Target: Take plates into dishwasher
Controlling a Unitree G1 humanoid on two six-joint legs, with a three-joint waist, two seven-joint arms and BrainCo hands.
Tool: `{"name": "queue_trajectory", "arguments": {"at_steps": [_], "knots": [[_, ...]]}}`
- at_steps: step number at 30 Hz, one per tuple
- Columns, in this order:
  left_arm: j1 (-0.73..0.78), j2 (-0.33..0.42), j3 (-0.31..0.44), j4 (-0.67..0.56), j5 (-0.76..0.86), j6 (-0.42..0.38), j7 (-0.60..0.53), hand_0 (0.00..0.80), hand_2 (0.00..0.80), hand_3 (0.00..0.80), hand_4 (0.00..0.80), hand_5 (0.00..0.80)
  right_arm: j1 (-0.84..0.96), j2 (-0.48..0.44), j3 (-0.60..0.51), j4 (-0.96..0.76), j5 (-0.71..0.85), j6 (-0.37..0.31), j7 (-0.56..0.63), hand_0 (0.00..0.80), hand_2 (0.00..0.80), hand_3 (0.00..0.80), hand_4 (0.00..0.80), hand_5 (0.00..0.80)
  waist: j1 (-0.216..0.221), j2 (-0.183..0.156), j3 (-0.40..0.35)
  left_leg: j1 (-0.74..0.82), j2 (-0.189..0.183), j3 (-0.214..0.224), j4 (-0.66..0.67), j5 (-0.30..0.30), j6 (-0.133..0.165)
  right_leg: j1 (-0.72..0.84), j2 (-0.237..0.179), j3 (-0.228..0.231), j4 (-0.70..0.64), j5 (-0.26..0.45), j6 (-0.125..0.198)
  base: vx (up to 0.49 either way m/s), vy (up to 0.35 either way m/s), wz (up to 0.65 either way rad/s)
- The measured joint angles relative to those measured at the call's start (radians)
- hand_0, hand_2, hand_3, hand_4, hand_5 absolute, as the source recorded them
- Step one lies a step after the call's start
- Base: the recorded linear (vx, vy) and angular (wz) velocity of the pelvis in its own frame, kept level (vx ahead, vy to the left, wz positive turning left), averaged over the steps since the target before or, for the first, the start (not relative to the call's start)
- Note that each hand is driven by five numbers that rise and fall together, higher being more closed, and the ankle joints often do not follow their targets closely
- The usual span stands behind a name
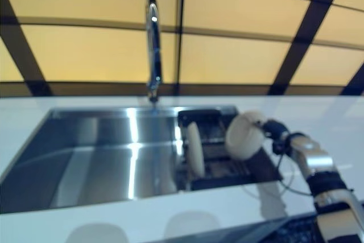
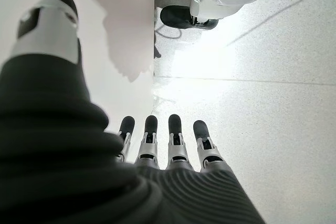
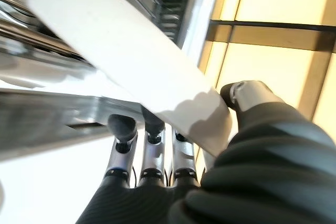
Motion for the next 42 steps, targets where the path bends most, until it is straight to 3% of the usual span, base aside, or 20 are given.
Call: {"name": "queue_trajectory", "arguments": {"at_steps": [13,29,42], "knots": [[-0.003,-0.005,-0.012,0.003,-0.009,-0.013,0.0,0.0,0.0,0.0,0.0,0.0,-0.11,-0.168,0.002,0.072,0.018,-0.002,-0.057,0.8,0.8,0.8,0.8,0.8,-0.007,-0.014,-0.009,0.002,0.001,0.013,0.001,0.0,0.0,-0.005,0.0,0.012,0.001,0.001,0.001,-0.028,0.047,-0.03],[-0.01,0.001,-0.013,0.023,-0.009,-0.013,0.01,0.0,0.0,0.0,0.0,0.0,-0.163,-0.324,0.041,0.093,-0.054,0.015,-0.09,0.8,0.8,0.8,0.8,0.8,-0.084,-0.054,-0.006,0.004,0.006,0.08,-0.001,-0.007,0.003,-0.04,0.003,0.073,0.002,0.022,0.001,-0.026,0.014,-0.12],[0.009,0.002,-0.015,0.035,-0.006,0.009,-0.001,0.0,0.0,0.0,0.0,0.0,-0.074,-0.405,0.009,0.082,-0.113,0.049,-0.047,0.8,0.8,0.8,0.8,0.8,-0.139,-0.053,-0.001,0.006,0.018,0.137,-0.003,-0.015,0.003,-0.072,0.014,0.125,0.002,0.046,-0.001,-0.001,0.006,-0.15]]}}
